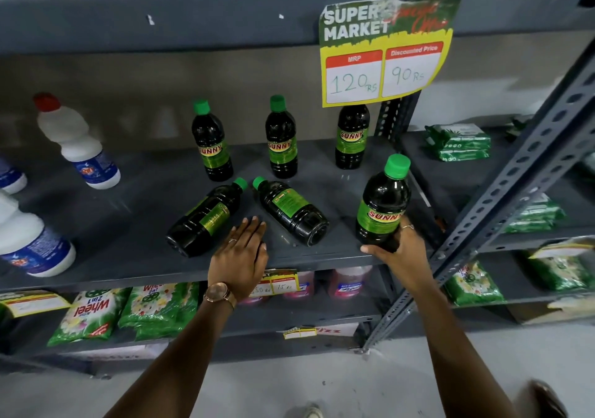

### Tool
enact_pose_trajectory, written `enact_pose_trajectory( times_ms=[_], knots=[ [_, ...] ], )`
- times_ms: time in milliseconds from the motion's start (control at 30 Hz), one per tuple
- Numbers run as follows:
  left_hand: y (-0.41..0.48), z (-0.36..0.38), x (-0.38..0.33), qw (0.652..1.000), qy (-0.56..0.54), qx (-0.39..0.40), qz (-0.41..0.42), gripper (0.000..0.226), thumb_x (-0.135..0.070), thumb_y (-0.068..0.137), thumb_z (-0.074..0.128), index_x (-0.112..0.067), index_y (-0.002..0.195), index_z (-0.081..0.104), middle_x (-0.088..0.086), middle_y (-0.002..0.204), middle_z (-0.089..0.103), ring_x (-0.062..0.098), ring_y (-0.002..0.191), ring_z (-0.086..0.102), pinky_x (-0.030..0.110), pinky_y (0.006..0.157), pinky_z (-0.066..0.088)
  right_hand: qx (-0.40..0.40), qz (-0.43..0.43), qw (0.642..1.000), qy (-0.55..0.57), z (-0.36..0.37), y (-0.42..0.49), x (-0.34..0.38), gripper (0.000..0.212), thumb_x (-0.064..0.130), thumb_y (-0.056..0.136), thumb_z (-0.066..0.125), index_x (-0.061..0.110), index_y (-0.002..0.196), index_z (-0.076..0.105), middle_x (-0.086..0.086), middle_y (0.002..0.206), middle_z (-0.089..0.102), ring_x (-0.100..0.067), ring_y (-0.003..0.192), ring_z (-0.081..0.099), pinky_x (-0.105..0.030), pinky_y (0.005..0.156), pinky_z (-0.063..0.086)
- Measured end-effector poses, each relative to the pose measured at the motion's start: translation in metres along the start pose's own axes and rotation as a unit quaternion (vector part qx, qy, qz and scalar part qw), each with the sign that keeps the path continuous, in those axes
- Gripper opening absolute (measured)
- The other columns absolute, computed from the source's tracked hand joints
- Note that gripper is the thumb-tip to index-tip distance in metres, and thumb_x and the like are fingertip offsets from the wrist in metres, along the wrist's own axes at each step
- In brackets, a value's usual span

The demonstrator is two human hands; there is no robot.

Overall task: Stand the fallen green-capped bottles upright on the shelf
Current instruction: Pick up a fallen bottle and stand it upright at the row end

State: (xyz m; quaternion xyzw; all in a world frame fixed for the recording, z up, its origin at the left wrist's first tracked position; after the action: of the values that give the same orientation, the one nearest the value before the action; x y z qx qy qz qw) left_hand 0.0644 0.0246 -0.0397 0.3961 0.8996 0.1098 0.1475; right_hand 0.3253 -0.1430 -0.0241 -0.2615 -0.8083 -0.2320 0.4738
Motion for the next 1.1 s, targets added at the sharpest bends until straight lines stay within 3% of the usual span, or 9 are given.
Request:
enact_pose_trajectory(
  times_ms=[100, 233, 400, 567, 700, 767, 833, 933, 1100],
  knots=[
    [0.0, 0.0, 0.001, 1.0, -0.004, 0.002, 0.0, 0.052, -0.033, 0.092, 0.03, -0.009, 0.133, 0.048, 0.011, 0.139, 0.05, 0.025, 0.132, 0.042, 0.037, 0.109, 0.028, 0.019, -0.005, 1.0, -0.003, -0.005, 0.001, 0.002, 0.072, 0.016, 0.06, 0.088, 0.011, 0.12, 0.05, -0.002, 0.107, 0.064, -0.014, 0.097, 0.06, -0.004, 0.077, 0.043],
    [0.001, 0.002, 0.002, 1.0, -0.007, 0.01, -0.004, 0.052, -0.034, 0.092, 0.029, -0.009, 0.134, 0.048, 0.011, 0.139, 0.05, 0.025, 0.132, 0.041, 0.036, 0.109, 0.028, 0.042, 0.012, 0.999, -0.013, -0.01, -0.001, 0.001, 0.073, 0.018, 0.059, 0.088, 0.013, 0.121, 0.05, -0.004, 0.109, 0.064, -0.02, 0.103, 0.059, -0.028, 0.087, 0.046],
    [0.001, 0.002, 0.003, 1.0, -0.008, 0.01, -0.005, 0.051, -0.034, 0.092, 0.03, -0.011, 0.135, 0.047, 0.01, 0.14, 0.049, 0.025, 0.133, 0.04, 0.039, 0.109, 0.032, 0.044, 0.022, 0.999, -0.008, -0.01, -0.008, 0.001, 0.065, 0.013, 0.063, 0.086, 0.017, 0.117, 0.051, 0.001, 0.105, 0.061, -0.016, 0.1, 0.057, -0.01, 0.078, 0.04],
    [0.0, -0.001, 0.002, 0.999, -0.024, 0.024, -0.005, 0.051, -0.034, 0.093, 0.029, -0.01, 0.134, 0.047, 0.01, 0.14, 0.05, 0.025, 0.133, 0.04, 0.037, 0.11, 0.029, 0.029, 0.028, 0.999, -0.021, -0.008, -0.012, 0.007, 0.071, 0.012, 0.064, 0.085, 0.007, 0.126, 0.051, 0.0, 0.108, 0.059, -0.02, 0.106, 0.055, -0.023, 0.086, 0.038],
    [-0.002, -0.009, 0.007, 0.992, -0.118, 0.049, -0.005, 0.053, -0.039, 0.093, 0.03, -0.012, 0.136, 0.044, 0.009, 0.146, 0.041, 0.018, 0.139, 0.025, 0.035, 0.114, 0.02, -0.137, 0.064, 0.988, -0.012, -0.001, -0.049, 0.007, 0.08, 0.037, 0.065, 0.082, 0.013, 0.133, 0.048, -0.002, 0.133, 0.051, -0.016, 0.123, 0.045, -0.037, 0.102, 0.038],
    [-0.01, -0.022, 0.009, 0.984, -0.166, 0.048, 0.036, 0.05, -0.039, 0.094, 0.037, -0.012, 0.136, 0.045, 0.007, 0.147, 0.039, 0.016, 0.14, 0.021, 0.041, 0.114, 0.025, -0.216, 0.037, 0.974, -0.056, 0.015, -0.084, 0.013, 0.067, 0.062, 0.073, 0.064, 0.011, 0.114, 0.057, -0.013, 0.119, 0.058, -0.02, 0.11, 0.05, -0.044, 0.091, 0.046],
    [-0.022, -0.043, 0.015, 0.979, -0.174, -0.007, 0.103, 0.043, -0.031, 0.093, 0.046, -0.009, 0.129, 0.053, 0.009, 0.14, 0.048, 0.02, 0.137, 0.032, 0.044, 0.111, 0.032, -0.168, -0.04, 0.979, -0.109, 0.043, -0.105, 0.032, 0.065, 0.07, 0.078, 0.05, 0.01, 0.1, 0.061, -0.014, 0.098, 0.06, -0.017, 0.096, 0.047, -0.041, 0.079, 0.047],
    [-0.029, -0.079, 0.044, 0.972, -0.171, -0.108, 0.121, 0.036, -0.022, 0.092, 0.049, -0.005, 0.123, 0.058, 0.01, 0.135, 0.053, 0.023, 0.132, 0.041, 0.038, 0.111, 0.032, -0.098, -0.131, 0.972, -0.168, 0.082, -0.092, 0.082, 0.055, 0.06, 0.076, 0.057, 0.015, 0.109, 0.06, -0.011, 0.103, 0.06, -0.016, 0.1, 0.045, -0.036, 0.083, 0.043],
    [-0.024, -0.086, 0.134, 0.973, -0.206, -0.095, -0.041, 0.038, -0.022, 0.093, 0.039, -0.011, 0.127, 0.052, 0.004, 0.14, 0.047, 0.015, 0.136, 0.032, 0.025, 0.113, 0.022, 0.052, 0.047, 0.934, -0.351, 0.12, 0.008, 0.142, 0.102, 0.064, 0.062, 0.073, 0.011, 0.14, 0.034, -0.013, 0.146, 0.037, -0.035, 0.134, 0.031, -0.048, 0.106, 0.03]
  ],
)
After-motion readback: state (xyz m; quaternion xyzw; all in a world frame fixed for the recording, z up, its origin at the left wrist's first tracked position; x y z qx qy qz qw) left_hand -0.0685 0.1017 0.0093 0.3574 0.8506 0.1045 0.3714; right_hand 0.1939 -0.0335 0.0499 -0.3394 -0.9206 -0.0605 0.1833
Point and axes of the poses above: each hand's wrist, its own y-axis towards the middle knuckle, its own z-axis out of the palm, x = y × z, the point moved 2 cm from there along y, towards the middle knuckle
